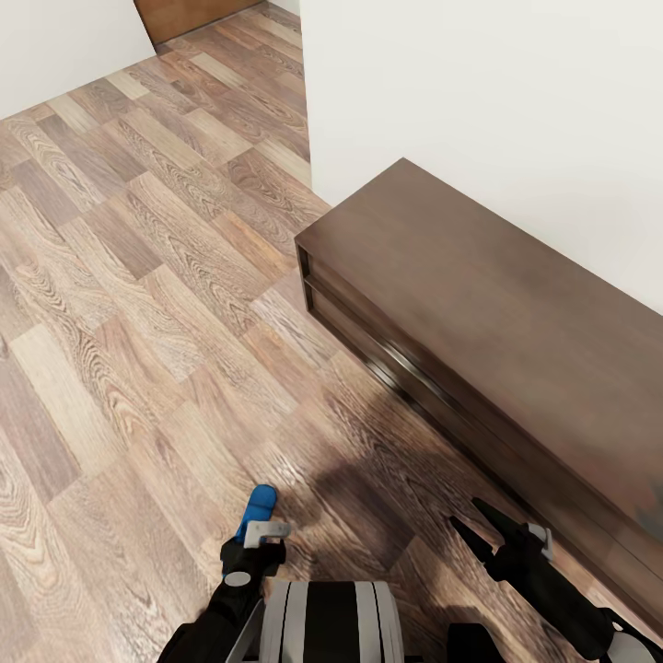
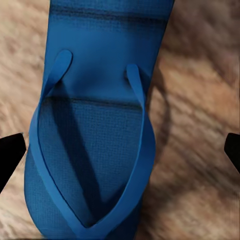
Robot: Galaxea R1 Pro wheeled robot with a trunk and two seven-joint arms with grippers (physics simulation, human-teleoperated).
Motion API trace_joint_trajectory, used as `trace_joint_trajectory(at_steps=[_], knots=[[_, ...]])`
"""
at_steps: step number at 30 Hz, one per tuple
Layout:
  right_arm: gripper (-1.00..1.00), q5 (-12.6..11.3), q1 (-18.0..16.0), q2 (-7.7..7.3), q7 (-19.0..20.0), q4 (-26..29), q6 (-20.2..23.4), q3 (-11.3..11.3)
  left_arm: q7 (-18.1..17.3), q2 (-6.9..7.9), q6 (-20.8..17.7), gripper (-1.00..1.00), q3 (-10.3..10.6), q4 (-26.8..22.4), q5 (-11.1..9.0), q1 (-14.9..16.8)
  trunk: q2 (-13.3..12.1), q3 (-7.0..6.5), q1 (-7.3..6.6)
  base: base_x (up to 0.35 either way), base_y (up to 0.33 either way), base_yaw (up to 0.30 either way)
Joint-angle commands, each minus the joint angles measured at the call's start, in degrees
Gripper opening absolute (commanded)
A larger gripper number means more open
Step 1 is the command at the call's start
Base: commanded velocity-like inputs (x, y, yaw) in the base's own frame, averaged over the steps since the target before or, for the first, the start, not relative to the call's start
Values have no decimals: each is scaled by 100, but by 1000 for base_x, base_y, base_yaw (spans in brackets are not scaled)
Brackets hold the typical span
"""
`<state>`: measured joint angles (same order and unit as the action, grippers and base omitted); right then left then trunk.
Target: In the bedroom, move the book from the bed onto either nightstand, and place the two sandals side by side next to the bed.
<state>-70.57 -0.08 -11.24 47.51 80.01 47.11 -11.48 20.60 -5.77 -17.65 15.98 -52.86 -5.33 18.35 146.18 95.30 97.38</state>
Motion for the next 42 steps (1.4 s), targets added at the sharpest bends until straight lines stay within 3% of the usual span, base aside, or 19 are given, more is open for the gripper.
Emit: trace_joint_trajectory(at_steps=[1, 42], knots=[[100, -17, -1, -1, 3, 1, 28, -3, 92, 4, -18, 100, 20, -7, -56, 2, 1, 3, -1, 0, 0, 0], [100, -14, -1, -1, 2, 0, 30, 0, 146, 5, -11, 100, 20, -5, -56, 2, 2, 25, 2, 0, 0, 0]])
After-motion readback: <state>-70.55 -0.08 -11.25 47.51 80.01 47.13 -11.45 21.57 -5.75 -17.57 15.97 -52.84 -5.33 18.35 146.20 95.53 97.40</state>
